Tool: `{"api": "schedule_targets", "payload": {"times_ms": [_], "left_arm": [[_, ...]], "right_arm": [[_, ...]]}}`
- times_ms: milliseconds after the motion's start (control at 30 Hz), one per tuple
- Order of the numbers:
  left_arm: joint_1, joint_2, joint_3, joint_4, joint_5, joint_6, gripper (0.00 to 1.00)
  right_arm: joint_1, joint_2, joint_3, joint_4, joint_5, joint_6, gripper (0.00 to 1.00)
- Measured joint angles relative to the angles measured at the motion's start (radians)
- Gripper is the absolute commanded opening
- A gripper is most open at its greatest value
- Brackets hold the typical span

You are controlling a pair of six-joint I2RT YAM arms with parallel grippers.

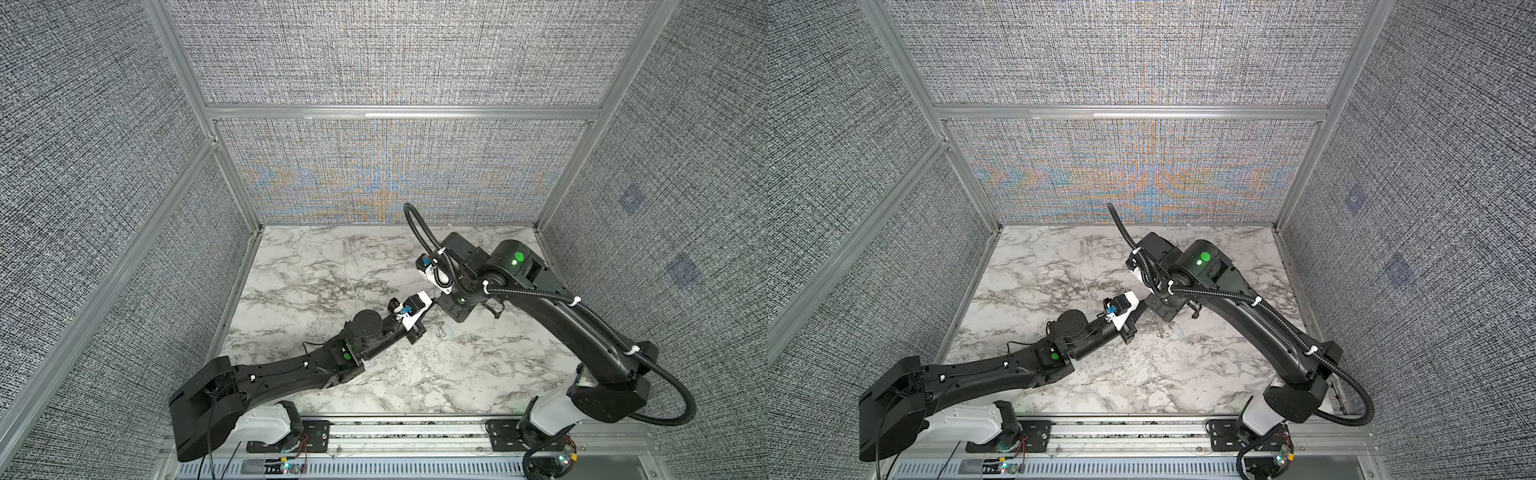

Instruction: Remove the keys from the keyring

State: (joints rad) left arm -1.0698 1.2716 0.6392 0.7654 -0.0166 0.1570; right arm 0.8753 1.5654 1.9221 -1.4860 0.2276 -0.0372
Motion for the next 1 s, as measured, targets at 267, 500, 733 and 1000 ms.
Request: {"api": "schedule_targets", "payload": {"times_ms": [267,500,733,1000], "left_arm": [[0.005,-0.018,-0.037,0.018,0.048,0.000,0.00],[0.030,-0.039,-0.053,0.025,0.122,0.016,0.00],[0.071,-0.053,-0.055,0.023,0.219,0.037,0.00],[0.141,-0.045,-0.044,0.034,0.362,0.063,0.00]], "right_arm": [[-0.008,-0.034,-0.072,0.039,-0.053,-0.005,0.00],[-0.030,-0.088,-0.138,0.092,-0.121,-0.024,0.00],[-0.056,-0.137,-0.199,0.156,-0.191,-0.053,0.00],[-0.091,-0.159,-0.248,0.215,-0.270,-0.123,0.00]]}}
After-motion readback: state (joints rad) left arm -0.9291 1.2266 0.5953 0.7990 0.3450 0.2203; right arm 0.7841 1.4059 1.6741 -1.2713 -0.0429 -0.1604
